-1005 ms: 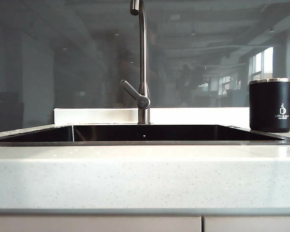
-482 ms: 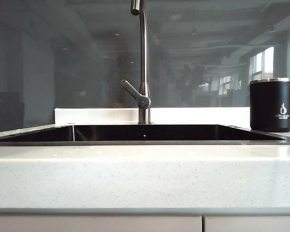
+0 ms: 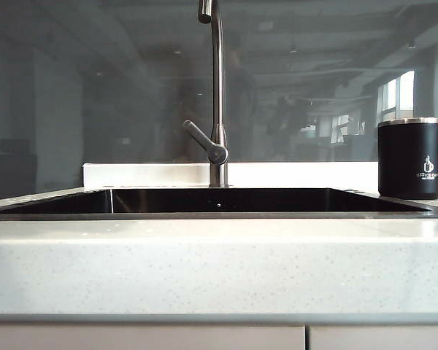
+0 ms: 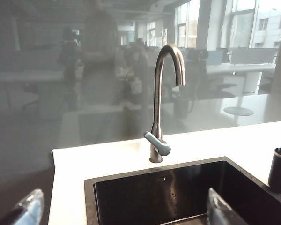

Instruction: Pick up the mug next to the sink, go to the faucet to get some water, pour the water into the sink, and finally put the mug back to its place.

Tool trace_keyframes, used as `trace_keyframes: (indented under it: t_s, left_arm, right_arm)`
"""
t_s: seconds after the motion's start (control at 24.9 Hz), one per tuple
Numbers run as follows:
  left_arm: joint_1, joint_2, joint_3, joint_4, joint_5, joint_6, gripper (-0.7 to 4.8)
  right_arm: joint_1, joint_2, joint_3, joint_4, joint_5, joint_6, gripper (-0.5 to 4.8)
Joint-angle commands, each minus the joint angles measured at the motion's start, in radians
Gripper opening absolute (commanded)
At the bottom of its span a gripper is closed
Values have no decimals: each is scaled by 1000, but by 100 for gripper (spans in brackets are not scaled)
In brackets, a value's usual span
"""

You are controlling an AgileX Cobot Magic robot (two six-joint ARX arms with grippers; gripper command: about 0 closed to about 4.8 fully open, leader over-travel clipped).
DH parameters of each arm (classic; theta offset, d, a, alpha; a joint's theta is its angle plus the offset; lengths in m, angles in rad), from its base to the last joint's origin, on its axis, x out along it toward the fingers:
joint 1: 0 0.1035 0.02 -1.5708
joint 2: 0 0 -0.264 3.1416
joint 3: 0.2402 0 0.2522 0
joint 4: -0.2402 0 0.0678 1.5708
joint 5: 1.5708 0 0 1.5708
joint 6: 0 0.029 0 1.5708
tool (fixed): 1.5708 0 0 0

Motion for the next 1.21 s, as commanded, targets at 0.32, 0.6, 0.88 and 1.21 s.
trace_keyframes:
  t_s: [0.32,0.6,0.88,1.21]
  left_arm:
    - [14,0,2,-67,8,2,479]
    - [17,-2,-67,-117,31,4,479]
    - [15,-87,-286,63,27,5,479]
    - [13,-126,-453,133,-88,5,479]
  right_arm:
    - [1,1,2,17,0,2,-1]
    - [1,1,2,17,0,2,-1]
    - [1,1,2,17,0,2,-1]
    - [1,1,2,17,0,2,-1]
